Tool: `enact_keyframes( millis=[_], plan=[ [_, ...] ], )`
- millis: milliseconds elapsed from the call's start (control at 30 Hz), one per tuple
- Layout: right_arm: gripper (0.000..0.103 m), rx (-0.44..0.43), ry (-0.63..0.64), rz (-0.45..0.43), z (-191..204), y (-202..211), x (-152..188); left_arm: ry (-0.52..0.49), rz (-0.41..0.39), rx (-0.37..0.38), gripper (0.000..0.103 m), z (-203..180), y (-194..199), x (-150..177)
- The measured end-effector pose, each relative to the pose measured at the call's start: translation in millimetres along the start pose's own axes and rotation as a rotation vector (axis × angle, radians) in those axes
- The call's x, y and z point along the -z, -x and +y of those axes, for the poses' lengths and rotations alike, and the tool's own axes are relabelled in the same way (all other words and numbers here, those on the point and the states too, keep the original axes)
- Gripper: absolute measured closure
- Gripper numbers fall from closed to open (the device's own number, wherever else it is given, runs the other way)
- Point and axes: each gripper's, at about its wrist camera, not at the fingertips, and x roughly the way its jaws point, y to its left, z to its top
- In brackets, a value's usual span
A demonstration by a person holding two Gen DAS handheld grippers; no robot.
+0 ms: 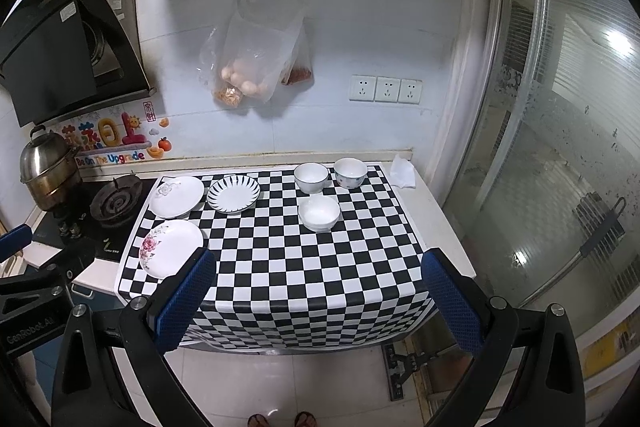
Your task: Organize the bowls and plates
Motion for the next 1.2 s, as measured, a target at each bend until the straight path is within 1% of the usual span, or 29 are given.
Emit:
enact_keyframes(
  millis=[333,833,1200],
  plan=[
    [0.000,0.002,-0.001,0.005,-0.2,-4.3,0.9,0.004,0.004,0.002,0.000,-1.1,-2.6,-0.6],
    [0.000,0.001,0.001,0.005,-0.8,-7.0,1.0,0.013,0.003,0.010,0.000,9.7,-8.6,1.3],
    [0.000,-0.005,0.001,0.007,0.4,-17.7,-3.7,0.017,0.005,0.009,0.000,13.8,-9.9,0.2]
  ],
)
